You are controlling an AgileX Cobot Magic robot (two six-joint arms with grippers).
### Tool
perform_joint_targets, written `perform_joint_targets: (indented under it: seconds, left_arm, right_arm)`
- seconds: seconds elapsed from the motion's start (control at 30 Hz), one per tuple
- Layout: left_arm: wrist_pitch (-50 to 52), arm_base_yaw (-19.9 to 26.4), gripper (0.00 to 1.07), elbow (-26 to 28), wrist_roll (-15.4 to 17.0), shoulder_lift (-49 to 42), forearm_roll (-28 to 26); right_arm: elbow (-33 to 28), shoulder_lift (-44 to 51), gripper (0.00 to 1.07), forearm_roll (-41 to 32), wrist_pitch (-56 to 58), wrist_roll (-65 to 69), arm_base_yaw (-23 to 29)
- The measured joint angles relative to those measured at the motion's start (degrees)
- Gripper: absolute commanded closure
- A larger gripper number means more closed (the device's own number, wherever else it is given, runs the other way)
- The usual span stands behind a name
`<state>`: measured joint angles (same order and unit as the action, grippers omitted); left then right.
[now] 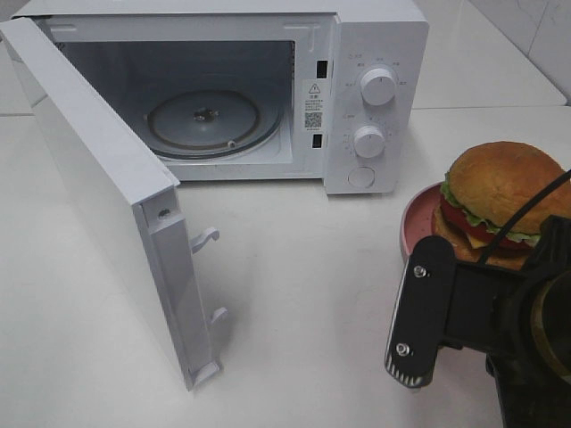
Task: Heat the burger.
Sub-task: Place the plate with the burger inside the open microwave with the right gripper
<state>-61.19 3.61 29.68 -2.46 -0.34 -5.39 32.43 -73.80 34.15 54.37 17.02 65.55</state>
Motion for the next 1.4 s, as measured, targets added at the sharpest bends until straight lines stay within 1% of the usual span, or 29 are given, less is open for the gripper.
perform_joint_targets:
  seconds: [0.1,0.23,0.33,0.37,0.53,0.8,0.97,1.07,1.17,1.23,1.3,1.33,1.4]
  left_arm:
    - [0.0,0.0,0.09,0.0,0.0,0.0,0.0]
    - [0.0,0.0,0.09,0.0,0.0,0.0,0.0]
    - [0.0,0.0,0.09,0.0,0.0,0.0,0.0]
    - [0.0,0.0,0.09,0.0,0.0,0.0,0.0]
    - [0.0,0.0,0.09,0.0,0.0,0.0,0.0]
    - [0.0,0.0,0.09,0.0,0.0,0.0,0.0]
    - [0.0,0.0,0.09,0.0,0.0,0.0,0.0]
    - [0.0,0.0,0.09,0.0,0.0,0.0,0.0]
    - [0.0,0.0,0.09,0.0,0.0,0.0,0.0]
    - [0.0,0.0,0.09,0.0,0.0,0.0,0.0]
    - [0.0,0.0,0.09,0.0,0.0,0.0,0.0]
    - [0.0,0.0,0.09,0.0,0.0,0.0,0.0]
    - [0.0,0.0,0.09,0.0,0.0,0.0,0.0]
  right_arm:
    - [0.0,0.0,1.07,0.4,-0.1,-1.8,1.1]
    - [0.0,0.0,1.07,0.6,-0.6,-4.2,1.3]
    - [0.0,0.0,1.07,0.7,-1.1,-7.7,1.3]
    - [0.0,0.0,1.07,0.7,-1.7,-11.1,1.3]
    - [0.0,0.0,1.07,1.5,-4.6,-16.6,1.3]
    - [0.0,0.0,1.07,2.8,-6.8,-17.4,1.3]
    - [0.0,0.0,1.07,3.8,-11.3,-23.8,1.3]
    - [0.0,0.0,1.07,3.8,-12.0,-25.0,1.3]
    - [0.0,0.0,1.07,4.1,-14.2,-28.6,0.2]
    - [-0.1,0.0,1.07,4.4,-15.9,-31.6,-2.4]
    - [-0.1,0.0,1.07,4.5,-16.3,-32.8,-3.4]
    - [-0.1,0.0,1.07,4.5,-17.2,-35.2,-5.2]
    - [-0.2,0.0,1.07,4.5,-17.8,-36.6,-5.8]
